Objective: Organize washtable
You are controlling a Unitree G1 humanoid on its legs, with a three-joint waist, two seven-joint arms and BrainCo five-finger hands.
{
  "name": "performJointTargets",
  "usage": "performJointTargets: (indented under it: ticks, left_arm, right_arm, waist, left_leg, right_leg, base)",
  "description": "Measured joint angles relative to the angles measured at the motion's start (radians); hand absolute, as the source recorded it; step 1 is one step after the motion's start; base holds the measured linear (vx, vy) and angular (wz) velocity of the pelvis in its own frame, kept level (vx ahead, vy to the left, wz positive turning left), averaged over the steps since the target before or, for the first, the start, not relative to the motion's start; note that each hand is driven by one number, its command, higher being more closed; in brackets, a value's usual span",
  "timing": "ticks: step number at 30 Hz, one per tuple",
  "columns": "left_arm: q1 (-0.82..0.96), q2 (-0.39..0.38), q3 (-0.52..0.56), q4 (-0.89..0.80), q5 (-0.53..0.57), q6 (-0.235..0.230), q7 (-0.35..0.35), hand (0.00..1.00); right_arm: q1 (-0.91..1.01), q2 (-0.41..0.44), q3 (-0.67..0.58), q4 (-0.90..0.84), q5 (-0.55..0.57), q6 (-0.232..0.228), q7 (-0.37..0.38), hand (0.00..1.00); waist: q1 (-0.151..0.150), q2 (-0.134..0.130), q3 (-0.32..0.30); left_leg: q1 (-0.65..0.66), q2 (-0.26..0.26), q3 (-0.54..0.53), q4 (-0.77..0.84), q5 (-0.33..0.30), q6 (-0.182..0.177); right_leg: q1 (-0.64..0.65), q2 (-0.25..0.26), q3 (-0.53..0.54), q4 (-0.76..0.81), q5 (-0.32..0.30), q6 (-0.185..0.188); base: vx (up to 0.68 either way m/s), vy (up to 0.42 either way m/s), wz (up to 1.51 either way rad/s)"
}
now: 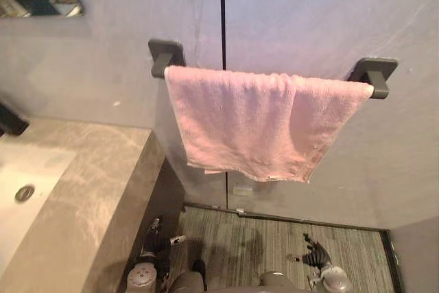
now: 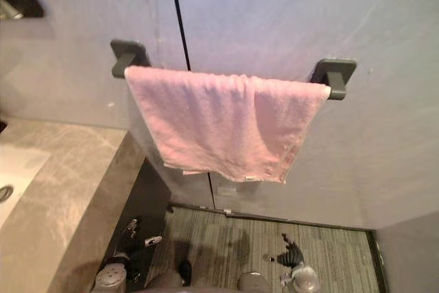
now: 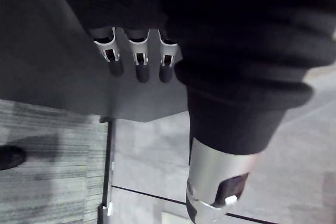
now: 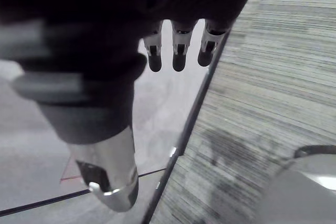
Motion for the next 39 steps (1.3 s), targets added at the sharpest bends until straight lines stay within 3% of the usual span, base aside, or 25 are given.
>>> performJointTargets:
  ticks: [1, 2, 3, 5, 6, 8, 9, 12, 13, 14, 15, 17, 20, 24, 29, 31, 33, 34, 36, 37, 39]
  left_arm:
    - [0.001, -0.015, -0.005, -0.002, -0.009, 0.0, 0.0, 0.0]
    - [0.003, -0.032, -0.015, -0.002, -0.012, 0.0, 0.0, 0.0]
    - [0.0, -0.05, -0.036, -0.005, -0.027, 0.001, -0.001, 0.0]
    - [0.001, -0.068, -0.067, -0.029, -0.048, 0.0, -0.003, 0.0]
    - [0.006, -0.072, -0.075, -0.031, -0.052, 0.004, -0.004, 0.0]
    - [0.009, -0.07, -0.075, -0.052, -0.052, 0.013, -0.004, 0.0]
    - [0.014, -0.067, -0.075, -0.082, -0.052, 0.02, -0.005, 0.0]
    - [0.014, -0.065, -0.077, -0.1, -0.052, 0.021, -0.007, 0.0]
    - [0.014, -0.064, -0.077, -0.098, -0.052, 0.022, -0.008, 0.0]
    - [0.01, -0.06, -0.078, -0.092, -0.051, 0.023, -0.01, 0.0]
    - [-0.004, -0.056, -0.078, -0.075, -0.048, 0.023, -0.009, 0.0]
    - [-0.015, -0.025, -0.077, -0.053, -0.045, 0.028, -0.008, 0.0]
    - [0.009, -0.006, -0.077, -0.034, -0.042, 0.032, -0.008, 0.0]
    - [0.022, 0.001, -0.075, 0.029, -0.041, 0.036, -0.009, 0.0]
    - [0.032, 0.0, -0.064, 0.053, -0.035, 0.039, -0.009, 0.0]
    - [0.026, 0.0, -0.048, 0.042, -0.037, 0.038, -0.008, 0.0]
    - [0.022, 0.005, -0.046, -0.008, -0.045, 0.037, -0.006, 0.0]
    - [0.005, 0.004, -0.047, -0.02, -0.047, 0.038, -0.006, 0.0]
    - [0.005, 0.004, -0.045, -0.02, -0.048, 0.041, -0.006, 0.0]
    - [0.007, 0.004, -0.045, -0.02, -0.048, 0.041, -0.006, 0.0]
    - [-0.002, 0.003, -0.045, -0.024, -0.048, 0.041, -0.006, 0.0]
  right_arm:
    - [0.0, 0.001, -0.002, -0.025, 0.009, -0.001, -0.001, 0.0]
    - [-0.002, 0.0, -0.002, -0.047, 0.018, -0.003, -0.002, 0.0]
    - [-0.004, -0.005, -0.005, -0.067, 0.022, -0.003, -0.007, 0.0]
    - [-0.006, -0.009, -0.005, -0.054, 0.023, -0.004, -0.023, 0.0]
    - [-0.014, 0.0, -0.011, -0.048, 0.031, 0.001, -0.037, 0.0]
    - [-0.014, 0.007, -0.035, -0.05, 0.043, 0.002, -0.048, 0.0]
    - [-0.013, 0.007, -0.039, -0.05, 0.049, 0.002, -0.053, 0.0]
    - [-0.005, 0.006, -0.047, -0.041, 0.061, 0.001, -0.06, 0.0]
    - [-0.005, 0.005, -0.049, -0.03, 0.061, 0.001, -0.06, 0.0]
    - [-0.011, 0.007, -0.063, -0.012, 0.061, 0.002, -0.061, 0.0]
    - [-0.011, 0.007, -0.082, -0.005, 0.061, 0.002, -0.061, 0.0]
    - [-0.023, 0.021, -0.088, 0.024, 0.062, 0.002, -0.059, 0.0]
    - [-0.013, 0.031, -0.09, 0.026, 0.063, 0.002, -0.059, 0.0]
    - [0.002, 0.046, -0.086, 0.036, 0.063, 0.002, -0.059, 0.0]
    - [0.006, 0.046, -0.069, 0.067, 0.062, 0.004, -0.059, 0.0]
    - [0.005, 0.044, -0.068, 0.069, 0.063, 0.004, -0.06, 0.0]
    - [-0.014, 0.038, -0.071, 0.071, 0.064, 0.005, -0.063, 0.0]
    - [-0.033, 0.034, -0.078, 0.088, 0.063, 0.004, -0.067, 0.0]
    - [-0.055, 0.018, -0.082, 0.098, 0.063, 0.008, -0.07, 0.0]
    - [-0.061, 0.011, -0.085, 0.098, 0.063, 0.008, -0.071, 0.0]
    - [-0.075, -0.024, -0.091, 0.098, 0.063, 0.006, -0.083, 0.0]
  waist:
    - [0.021, 0.003, 0.004]
    - [0.038, 0.013, 0.009]
    - [0.028, 0.04, 0.022]
    - [0.018, 0.052, 0.034]
    - [0.005, 0.054, 0.042]
    - [0.0, 0.039, 0.051]
    - [0.0, 0.029, 0.057]
    - [-0.013, 0.047, 0.047]
    - [-0.023, 0.054, 0.043]
    - [-0.029, 0.069, 0.034]
    - [-0.034, 0.092, 0.025]
    - [-0.033, 0.075, 0.022]
    - [-0.041, 0.076, 0.019]
    - [-0.047, 0.079, 0.003]
    - [-0.047, 0.073, 0.005]
    - [-0.048, 0.075, 0.007]
    - [-0.049, 0.074, 0.01]
    - [-0.048, 0.063, 0.035]
    - [-0.045, 0.053, 0.049]
    - [-0.049, 0.055, 0.05]
    - [-0.051, 0.062, 0.048]
  left_leg:
    - [-0.01, 0.014, -0.003, 0.0, 0.01, -0.017]
    - [-0.03, 0.033, -0.028, 0.001, 0.026, -0.039]
    - [-0.052, 0.053, -0.069, 0.003, 0.05, -0.053]
    - [-0.049, 0.085, -0.061, -0.096, 0.148, -0.064]
    - [-0.05, 0.104, 0.046, -0.096, 0.144, -0.055]
    - [-0.057, 0.099, 0.144, -0.002, 0.108, -0.039]
    - [-0.066, 0.097, 0.185, 0.108, 0.054, -0.025]
    - [0.001, 0.118, 0.247, 0.271, -0.094, -0.004]
    - [0.036, 0.12, 0.259, 0.26, -0.114, -0.003]
    - [0.128, 0.117, 0.281, 0.133, -0.131, -0.015]
    - [0.172, 0.108, 0.278, 0.005, -0.121, -0.029]
    - [0.217, 0.077, 0.273, -0.137, -0.041, -0.026]
    - [0.263, 0.053, 0.265, -0.215, 0.008, -0.004]
    - [0.264, 0.033, 0.268, -0.234, 0.02, 0.013]
    - [0.24, 0.012, 0.246, -0.224, 0.03, 0.02]
    - [0.156, 0.003, 0.185, -0.16, 0.035, 0.026]
    - [0.06, -0.029, 0.105, -0.166, 0.127, 0.017]
    - [0.044, -0.019, 0.17, -0.141, 0.116, 0.024]
    - [0.059, 0.035, 0.329, -0.051, 0.038, 0.075]
    - [0.07, 0.058, 0.382, -0.047, 0.022, 0.063]
    - [0.136, 0.16, 0.621, -0.059, 0.008, 0.064]
  right_leg:
    - [0.011, 0.008, -0.011, -0.033, -0.021, -0.008]
    - [0.013, 0.029, -0.04, -0.052, -0.042, -0.042]
    - [0.011, 0.057, -0.096, -0.043, -0.04, -0.052]
    - [-0.01, 0.089, -0.181, -0.037, -0.022, -0.104]
    - [-0.017, 0.082, -0.254, -0.045, -0.005, -0.134]
    - [-0.034, 0.056, -0.297, -0.045, 0.011, -0.153]
    - [-0.038, 0.032, -0.329, -0.053, 0.025, -0.153]
    - [-0.016, -0.001, -0.427, -0.119, 0.078, -0.146]
    - [-0.007, -0.003, -0.446, -0.135, 0.089, -0.143]
    - [0.002, -0.006, -0.482, -0.166, 0.11, -0.125]
    - [0.004, -0.003, -0.503, -0.193, 0.129, -0.114]
    - [0.024, -0.012, -0.516, -0.264, 0.18, -0.096]
    - [0.086, -0.018, -0.526, -0.364, 0.243, -0.076]
    - [0.103, -0.023, -0.511, -0.427, 0.297, -0.058]
    - [0.11, -0.037, -0.539, -0.442, 0.317, -0.053]
    - [0.082, -0.049, -0.605, -0.413, 0.312, -0.05]
    - [0.032, -0.089, -0.724, -0.372, 0.301, -0.058]
    - [0.037, -0.132, -0.794, -0.382, 0.306, -0.063]
    - [0.065, -0.169, -0.888, -0.373, 0.307, -0.061]
    - [0.077, -0.183, -0.918, -0.374, 0.31, -0.057]
    - [0.1, -0.231, -1.012, -0.376, 0.336, -0.015]
  base:
    - [-0.21, -0.313, 0.36]
    - [-0.25, -0.338, 0.67]
    - [-0.35, -0.394, 1.14]
    - [-0.34, -0.297, 1.29]
    - [-0.27, -0.192, 1.07]
    - [-0.23, -0.142, 0.94]
    - [-0.22, -0.093, 0.96]
    - [-0.18, -0.017, 0.89]
    - [-0.11, 0.08, 1.01]
    - [-0.09, 0.084, 0.92]
    - [-0.16, 0.152, 0.81]
    - [-0.16, 0.146, 0.36]
    - [-0.14, 0.125, 0.16]
    - [-0.12, 0.101, -0.06]
    - [-0.08, 0.038, 0.14]
    - [-0.1, 0.012, 0.97]
    - [-0.11, 0.007, 1.71]
    - [-0.08, 0.022, 1.68]
    - [-0.04, 0.049, 1.55]
    - [-0.03, 0.132, 1.61]
    - [-0.01, 0.22, 1.41]
